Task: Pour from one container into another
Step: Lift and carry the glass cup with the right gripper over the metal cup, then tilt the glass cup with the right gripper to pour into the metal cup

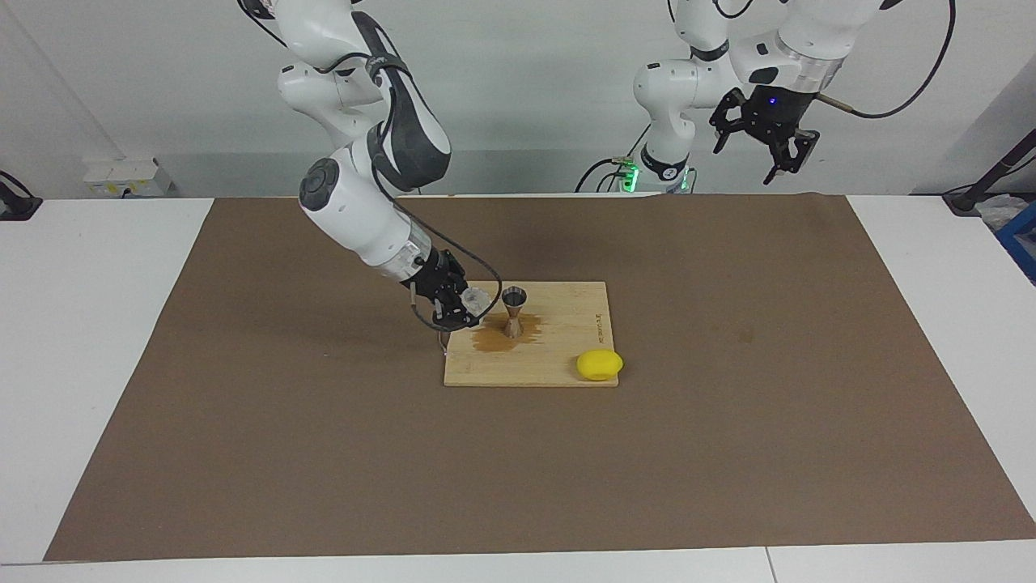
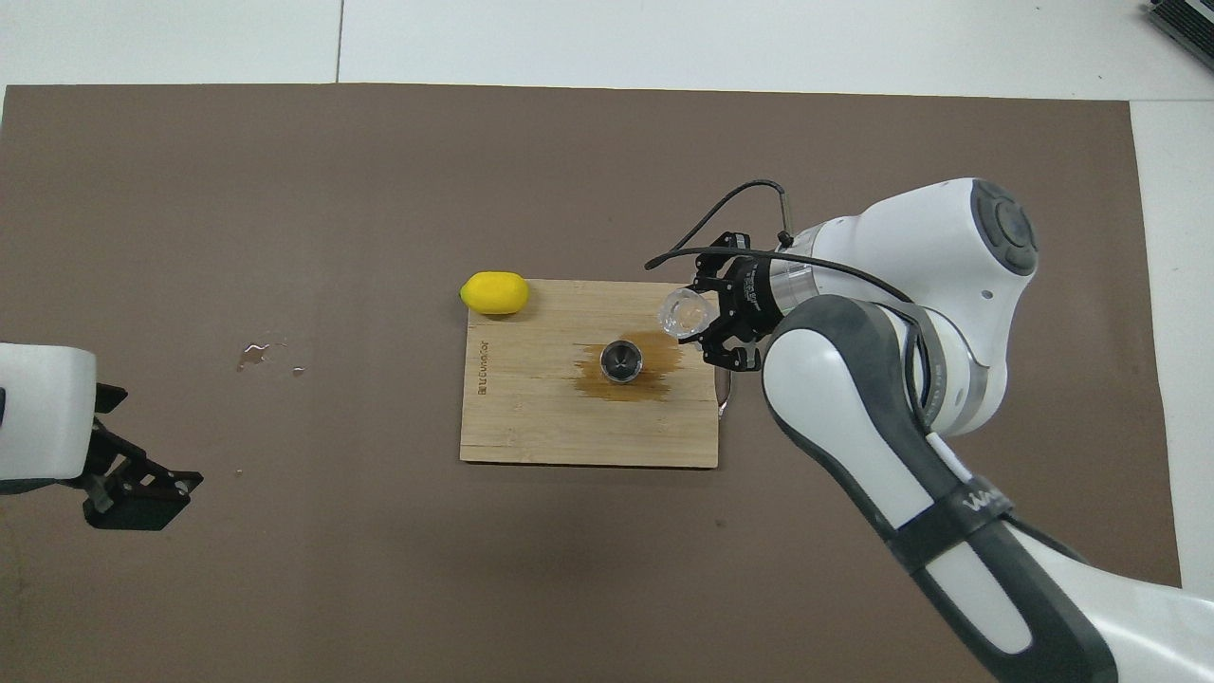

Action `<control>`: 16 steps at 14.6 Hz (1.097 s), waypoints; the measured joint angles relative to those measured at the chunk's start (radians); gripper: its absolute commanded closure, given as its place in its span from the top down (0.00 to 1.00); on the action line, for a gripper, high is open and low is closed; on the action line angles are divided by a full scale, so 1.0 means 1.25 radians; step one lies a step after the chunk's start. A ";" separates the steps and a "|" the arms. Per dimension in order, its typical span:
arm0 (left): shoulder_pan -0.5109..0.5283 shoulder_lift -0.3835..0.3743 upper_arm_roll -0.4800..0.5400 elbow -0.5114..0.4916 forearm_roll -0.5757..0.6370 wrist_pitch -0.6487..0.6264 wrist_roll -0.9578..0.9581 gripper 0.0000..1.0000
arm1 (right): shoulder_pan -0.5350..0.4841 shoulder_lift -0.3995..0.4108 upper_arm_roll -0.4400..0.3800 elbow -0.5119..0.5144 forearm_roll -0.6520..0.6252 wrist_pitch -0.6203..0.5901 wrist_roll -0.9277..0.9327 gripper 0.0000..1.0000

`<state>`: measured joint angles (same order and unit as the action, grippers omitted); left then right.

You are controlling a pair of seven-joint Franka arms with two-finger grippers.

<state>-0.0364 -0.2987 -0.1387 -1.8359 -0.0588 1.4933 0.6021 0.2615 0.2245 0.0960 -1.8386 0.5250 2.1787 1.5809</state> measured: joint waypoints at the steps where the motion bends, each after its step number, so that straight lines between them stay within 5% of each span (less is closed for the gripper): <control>1: 0.000 -0.006 -0.002 -0.005 0.000 0.000 -0.039 1.00 | 0.013 0.000 0.000 0.007 -0.028 0.000 0.021 0.00; 10: 0.038 -0.010 0.017 -0.004 0.004 0.003 -0.086 1.00 | 0.119 0.000 0.000 0.017 -0.350 -0.024 0.094 0.00; 16: 0.047 -0.018 0.011 -0.002 0.004 0.002 -0.087 1.00 | 0.141 0.000 0.001 0.040 -0.476 -0.058 0.094 0.00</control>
<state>0.0225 -0.3210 -0.1249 -1.8386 -0.0540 1.4961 0.4939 0.4384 0.2245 0.0966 -1.7890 -0.0695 2.1057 1.6983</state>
